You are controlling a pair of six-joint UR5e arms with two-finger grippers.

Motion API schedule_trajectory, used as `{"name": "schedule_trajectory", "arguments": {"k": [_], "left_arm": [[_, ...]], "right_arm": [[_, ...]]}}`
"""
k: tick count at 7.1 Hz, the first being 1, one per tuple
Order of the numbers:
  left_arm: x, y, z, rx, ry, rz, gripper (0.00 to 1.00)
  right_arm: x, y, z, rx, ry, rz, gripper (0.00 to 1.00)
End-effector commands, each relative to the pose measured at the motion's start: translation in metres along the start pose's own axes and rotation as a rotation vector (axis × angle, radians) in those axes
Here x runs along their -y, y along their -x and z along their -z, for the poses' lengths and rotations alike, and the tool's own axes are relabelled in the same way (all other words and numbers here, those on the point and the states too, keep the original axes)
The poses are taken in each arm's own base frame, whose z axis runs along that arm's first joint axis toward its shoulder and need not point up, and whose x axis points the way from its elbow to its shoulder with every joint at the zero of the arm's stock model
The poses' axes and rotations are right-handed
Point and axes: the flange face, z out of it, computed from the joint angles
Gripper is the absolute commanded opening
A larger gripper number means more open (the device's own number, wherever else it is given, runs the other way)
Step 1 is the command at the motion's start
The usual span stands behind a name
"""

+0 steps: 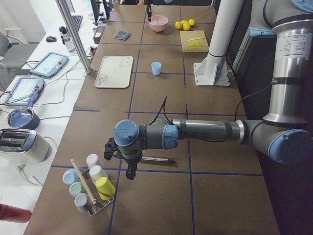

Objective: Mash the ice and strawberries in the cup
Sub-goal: 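Carry the ice cube with the right gripper over the light-blue cup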

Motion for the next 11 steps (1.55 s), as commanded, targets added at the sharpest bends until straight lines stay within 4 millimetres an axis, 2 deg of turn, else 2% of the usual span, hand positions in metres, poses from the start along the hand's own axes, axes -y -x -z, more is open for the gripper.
{"name": "schedule_trajectory", "arguments": {"k": [1,2,3,4,5,6,11], "left_arm": [[0.0,0.0,0.0,0.0,0.0,0.0,1.0],[0.0,0.0,0.0,0.0,0.0,0.0,1.0],[0.0,0.0,0.0,0.0,0.0,0.0,1.0],[0.0,0.001,0.0,0.001,0.001,0.001,1.0],[0.0,0.001,0.0,0.001,0.001,0.001,1.0],[-0.001,0.001,-0.001,-0.001,0.002,0.002,1.0],[0.0,0.001,0.0,0.001,0.001,0.003,1.0]], "right_arm": [[-0.019,0.131,-0.044,-0.032,-0.034,-0.073,0.0],[-0.014,0.192,-0.07,-0.057,-0.029,-0.103,0.0],[-0.01,0.229,-0.094,-0.054,-0.049,-0.117,0.0],[-0.011,0.245,-0.12,-0.027,-0.059,-0.139,0.0],[-0.014,0.265,-0.131,-0.042,-0.071,-0.14,0.0],[-0.019,0.272,-0.137,-0.048,-0.065,-0.136,0.0],[-0.021,0.27,-0.147,-0.062,-0.051,-0.138,0.02]]}}
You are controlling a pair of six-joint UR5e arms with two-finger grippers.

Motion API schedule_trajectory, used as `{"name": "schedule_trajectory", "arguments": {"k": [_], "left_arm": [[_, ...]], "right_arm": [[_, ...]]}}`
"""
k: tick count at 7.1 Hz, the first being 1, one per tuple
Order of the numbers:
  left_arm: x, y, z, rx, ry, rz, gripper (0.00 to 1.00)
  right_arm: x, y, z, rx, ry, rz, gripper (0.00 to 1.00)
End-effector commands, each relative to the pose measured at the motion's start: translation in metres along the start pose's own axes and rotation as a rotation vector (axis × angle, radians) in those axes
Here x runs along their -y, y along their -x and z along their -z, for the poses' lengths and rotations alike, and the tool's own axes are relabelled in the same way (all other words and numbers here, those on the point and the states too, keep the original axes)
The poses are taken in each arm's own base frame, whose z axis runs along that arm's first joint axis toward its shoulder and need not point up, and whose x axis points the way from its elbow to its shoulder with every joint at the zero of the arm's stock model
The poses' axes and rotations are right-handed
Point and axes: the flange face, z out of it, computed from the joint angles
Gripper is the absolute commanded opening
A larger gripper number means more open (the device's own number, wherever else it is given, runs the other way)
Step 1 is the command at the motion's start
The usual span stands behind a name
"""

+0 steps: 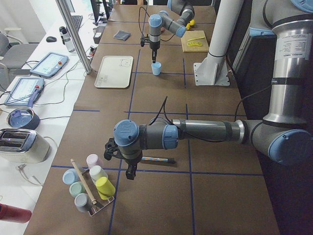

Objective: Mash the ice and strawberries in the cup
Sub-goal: 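Open the right gripper to drop the ice cube into the cup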

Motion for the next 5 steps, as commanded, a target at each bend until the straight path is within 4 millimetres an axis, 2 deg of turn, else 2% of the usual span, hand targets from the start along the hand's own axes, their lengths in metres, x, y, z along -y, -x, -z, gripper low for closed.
{"name": "schedule_trajectory", "arguments": {"k": [1,3,4,5], "left_arm": [[0.0001,-0.0001,0.0001,0.0,0.0,0.0,1.0],[0.0001,-0.0001,0.0001,0.0,0.0,0.0,1.0],[-0.0001,0.0005,-0.0004,0.0,0.001,0.001,1.0],[-0.0001,0.0005,-0.0004,0.0,0.001,0.001,1.0]], "right_arm": [[-0.0045,0.0019,-0.0025,-0.001,0.007,0.004,0.04],[-0.0068,0.0012,-0.0051,-0.004,0.015,0.005,0.13],[-0.007,0.0011,-0.0052,-0.005,0.017,0.006,0.23],[-0.007,0.0013,-0.0051,-0.003,0.017,0.007,0.53]]}}
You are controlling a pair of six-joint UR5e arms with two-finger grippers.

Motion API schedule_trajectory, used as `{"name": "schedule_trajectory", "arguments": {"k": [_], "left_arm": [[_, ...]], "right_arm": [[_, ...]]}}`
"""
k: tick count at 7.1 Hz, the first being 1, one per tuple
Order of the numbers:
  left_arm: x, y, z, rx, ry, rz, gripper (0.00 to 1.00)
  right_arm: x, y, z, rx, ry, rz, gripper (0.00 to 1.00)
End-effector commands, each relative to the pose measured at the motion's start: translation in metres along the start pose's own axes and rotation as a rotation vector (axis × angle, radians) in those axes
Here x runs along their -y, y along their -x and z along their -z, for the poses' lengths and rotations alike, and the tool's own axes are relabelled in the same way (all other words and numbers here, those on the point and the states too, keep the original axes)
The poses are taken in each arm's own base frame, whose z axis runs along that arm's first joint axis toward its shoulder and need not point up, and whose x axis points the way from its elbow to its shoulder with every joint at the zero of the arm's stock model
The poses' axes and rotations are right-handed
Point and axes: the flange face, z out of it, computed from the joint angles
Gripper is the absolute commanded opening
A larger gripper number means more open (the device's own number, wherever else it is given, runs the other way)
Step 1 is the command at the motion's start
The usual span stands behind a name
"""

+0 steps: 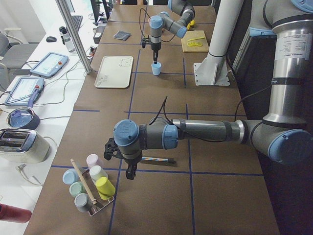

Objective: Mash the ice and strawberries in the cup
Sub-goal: 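Open the right gripper to drop the ice cube into the cup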

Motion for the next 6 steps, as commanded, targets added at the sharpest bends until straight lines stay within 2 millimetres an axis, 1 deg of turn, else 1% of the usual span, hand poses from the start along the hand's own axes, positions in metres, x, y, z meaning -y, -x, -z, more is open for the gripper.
{"name": "schedule_trajectory", "arguments": {"k": [1,2,3,5,6], "left_arm": [[-0.0001,0.0002,-0.0002,0.0,0.0,0.001,1.0],[0.0009,-0.0007,0.0008,0.0,-0.002,-0.002,1.0],[0.0007,-0.0002,0.0003,0.0,-0.001,-0.001,1.0],[0.0009,-0.0007,0.0008,0.0,-0.002,0.0,1.0],[0.0009,-0.0007,0.0008,0.0,-0.002,0.0,1.0]], "right_arm": [[-0.0004,0.0,-0.0004,-0.001,0.002,0.001,0.74],[-0.0004,0.0001,-0.0002,0.001,0.001,0.001,0.85],[-0.0004,0.0001,-0.0002,0.001,0.001,0.001,0.89],[-0.0006,0.0001,0.0003,0.001,0.001,0.001,0.9],[-0.0003,0.0007,0.003,0.005,0.0,0.001,0.94]]}}
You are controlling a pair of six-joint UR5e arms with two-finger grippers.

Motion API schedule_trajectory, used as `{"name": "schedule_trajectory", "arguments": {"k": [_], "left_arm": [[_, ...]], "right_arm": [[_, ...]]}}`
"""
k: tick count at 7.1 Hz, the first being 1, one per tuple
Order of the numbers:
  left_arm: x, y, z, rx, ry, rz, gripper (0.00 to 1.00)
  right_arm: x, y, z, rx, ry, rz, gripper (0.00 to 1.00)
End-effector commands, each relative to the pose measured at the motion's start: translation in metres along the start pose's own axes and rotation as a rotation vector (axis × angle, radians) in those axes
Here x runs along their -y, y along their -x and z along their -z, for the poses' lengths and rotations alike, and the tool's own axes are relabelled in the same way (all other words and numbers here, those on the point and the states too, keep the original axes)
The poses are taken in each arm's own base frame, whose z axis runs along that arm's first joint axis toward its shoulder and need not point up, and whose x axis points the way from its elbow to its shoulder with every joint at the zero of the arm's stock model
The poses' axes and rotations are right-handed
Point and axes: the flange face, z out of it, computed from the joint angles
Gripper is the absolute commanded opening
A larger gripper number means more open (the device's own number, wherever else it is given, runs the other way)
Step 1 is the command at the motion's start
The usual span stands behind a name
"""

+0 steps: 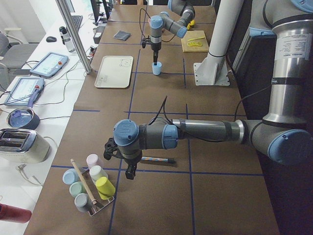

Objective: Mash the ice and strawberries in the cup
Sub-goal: 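Open the right gripper to drop the ice cube into the cup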

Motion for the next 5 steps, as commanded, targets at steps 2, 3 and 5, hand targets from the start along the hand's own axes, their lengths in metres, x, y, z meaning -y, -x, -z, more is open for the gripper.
{"name": "schedule_trajectory", "arguments": {"k": [2,3,5], "left_arm": [[0.001,-0.001,0.001,0.0,-0.002,-0.001,1.0],[0.003,-0.002,0.002,0.001,-0.005,-0.006,1.0],[0.004,-0.003,0.004,0.01,-0.027,-0.026,1.0]], "right_arm": [[0.003,0.0,0.018,0.026,-0.018,0.0,0.99],[0.009,-0.016,0.041,0.042,-0.039,-0.012,0.99],[-0.013,-0.103,0.085,0.069,-0.078,-0.013,0.99]]}}
